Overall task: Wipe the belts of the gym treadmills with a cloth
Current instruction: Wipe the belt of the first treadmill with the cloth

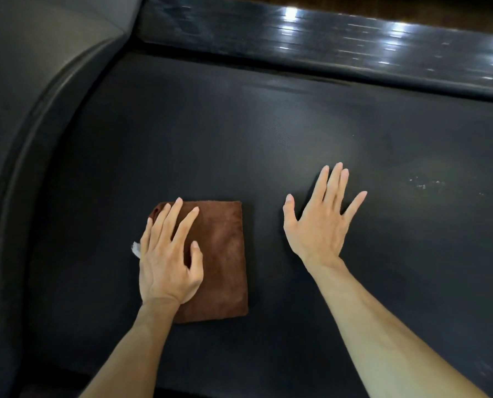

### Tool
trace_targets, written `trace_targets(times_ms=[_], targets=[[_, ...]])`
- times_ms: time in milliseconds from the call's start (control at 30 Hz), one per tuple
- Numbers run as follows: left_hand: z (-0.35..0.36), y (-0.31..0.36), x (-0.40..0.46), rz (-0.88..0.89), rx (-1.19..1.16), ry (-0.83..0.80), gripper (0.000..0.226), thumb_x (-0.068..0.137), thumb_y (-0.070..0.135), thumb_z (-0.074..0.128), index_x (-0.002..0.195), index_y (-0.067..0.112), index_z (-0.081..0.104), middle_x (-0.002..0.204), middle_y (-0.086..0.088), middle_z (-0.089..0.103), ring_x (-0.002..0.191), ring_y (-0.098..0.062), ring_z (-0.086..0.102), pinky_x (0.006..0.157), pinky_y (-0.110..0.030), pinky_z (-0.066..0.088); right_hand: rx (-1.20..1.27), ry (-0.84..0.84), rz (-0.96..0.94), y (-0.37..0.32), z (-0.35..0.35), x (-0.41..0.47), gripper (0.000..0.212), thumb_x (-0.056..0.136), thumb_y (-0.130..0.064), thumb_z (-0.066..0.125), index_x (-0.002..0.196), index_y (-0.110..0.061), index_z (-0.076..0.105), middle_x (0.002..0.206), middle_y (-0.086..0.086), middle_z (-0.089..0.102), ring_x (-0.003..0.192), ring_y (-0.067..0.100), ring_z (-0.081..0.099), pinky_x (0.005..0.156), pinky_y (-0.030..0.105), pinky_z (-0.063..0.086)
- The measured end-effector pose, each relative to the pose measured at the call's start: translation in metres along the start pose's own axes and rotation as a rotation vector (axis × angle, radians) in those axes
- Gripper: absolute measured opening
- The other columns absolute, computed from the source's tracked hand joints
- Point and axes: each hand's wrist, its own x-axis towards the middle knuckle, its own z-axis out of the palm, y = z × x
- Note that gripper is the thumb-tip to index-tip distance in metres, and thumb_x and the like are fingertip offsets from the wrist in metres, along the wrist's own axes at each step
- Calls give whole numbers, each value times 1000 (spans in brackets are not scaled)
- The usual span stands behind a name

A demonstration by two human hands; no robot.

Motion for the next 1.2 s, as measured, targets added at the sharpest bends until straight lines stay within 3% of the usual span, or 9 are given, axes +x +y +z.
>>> trace_targets(times_ms=[133, 267, 600, 1000, 1200], targets=[[2, -1, 1, 1, -17, 12, 61, 91, 27, 46, 152, 24, 46, 167, 0, 29, 156, -19, 21, 129, -45, 9, 175, 0, -251, -49, -18, -43, 74, 104, -35, 41, 164, -3, 15, 174, 15, 3, 161, 27, -3, 126, 64, -2], [3, -5, 2, -6, -38, 12, 58, 93, 27, 42, 151, 23, 48, 165, -2, 32, 155, -21, 24, 129, -44, 11, 190, -137, -493, -83, -10, -107, 65, 106, -28, 39, 165, -10, 19, 174, 7, 7, 161, 21, -1, 126, 62, 3], [6, -10, 1, -4, -94, 38, 56, 94, 23, 41, 149, 18, 51, 164, -5, 36, 154, -22, 28, 129, -44, 12, 154, -242, -460, -86, 6, -114, 67, 105, -42, 31, 166, -18, 15, 174, 4, 13, 161, 22, 6, 126, 57, 1], [12, -12, -1, 34, -14, 36, 57, 97, 26, 36, 153, 21, 46, 164, -4, 35, 154, -21, 26, 128, -45, 13, 242, -220, -504, -79, 10, -110, 64, 108, -40, 27, 166, -17, 15, 175, 5, 6, 161, 20, -5, 127, 58, -6], [15, -2, 0, 6, 172, -27, 62, 102, 21, 42, 162, 24, 25, 171, -3, 15, 158, -20, 9, 129, -49, 4, 264, -201, -552, -71, 11, -104, 61, 109, -38, 23, 166, -16, 17, 174, 5, 10, 161, 21, 1, 128, 54, -8]])
